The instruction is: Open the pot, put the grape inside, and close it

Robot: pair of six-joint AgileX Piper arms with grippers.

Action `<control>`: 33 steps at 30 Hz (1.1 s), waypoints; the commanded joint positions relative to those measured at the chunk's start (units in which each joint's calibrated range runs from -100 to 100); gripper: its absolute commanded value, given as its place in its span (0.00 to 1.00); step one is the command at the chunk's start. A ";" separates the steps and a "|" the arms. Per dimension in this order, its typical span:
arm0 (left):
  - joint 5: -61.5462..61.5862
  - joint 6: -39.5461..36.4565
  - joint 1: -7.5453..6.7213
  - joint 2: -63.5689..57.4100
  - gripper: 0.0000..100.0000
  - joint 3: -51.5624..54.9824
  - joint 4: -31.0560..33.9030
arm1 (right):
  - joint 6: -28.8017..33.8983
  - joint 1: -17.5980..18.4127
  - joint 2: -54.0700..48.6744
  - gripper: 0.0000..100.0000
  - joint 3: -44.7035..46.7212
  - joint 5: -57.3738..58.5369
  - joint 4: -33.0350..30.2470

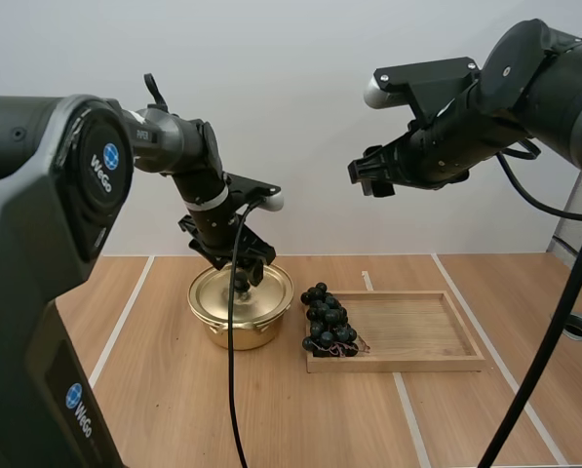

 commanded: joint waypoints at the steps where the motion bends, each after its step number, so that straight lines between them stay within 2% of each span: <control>1: 0.66 -0.26 -0.21 0.30 1.00 -0.36 -0.51 | -0.99 -0.22 -0.41 1.00 -0.63 0.61 0.28; 13: 0.46 -0.54 -0.21 0.30 1.00 -0.36 -0.73 | -1.22 -0.22 -0.41 1.00 -0.63 1.16 1.50; 15: 0.67 -0.64 -0.21 0.30 0.76 -0.36 -0.73 | -1.36 -0.22 -0.41 1.00 -0.63 1.16 1.50; 16: 0.67 -0.64 -0.21 0.30 0.71 -0.36 -0.73 | -1.36 -0.22 -0.41 1.00 -0.63 1.16 1.50; 17: 0.67 -1.01 -0.21 0.30 0.53 -0.36 -0.73 | -1.36 -0.22 -0.41 1.00 -0.63 1.16 1.50; 21: 0.67 -1.37 -0.21 0.30 0.22 -0.36 -0.73 | -1.34 -0.22 -0.41 1.00 -0.63 1.32 1.50; 27: 0.80 -1.37 -0.21 0.30 0.00 -0.36 -0.73 | -1.34 -0.22 -0.41 1.00 -0.63 1.76 1.50; 33: 0.80 -1.37 -0.21 0.30 0.00 -0.36 -0.73 | -1.49 -0.22 -0.41 1.00 -0.63 3.12 1.50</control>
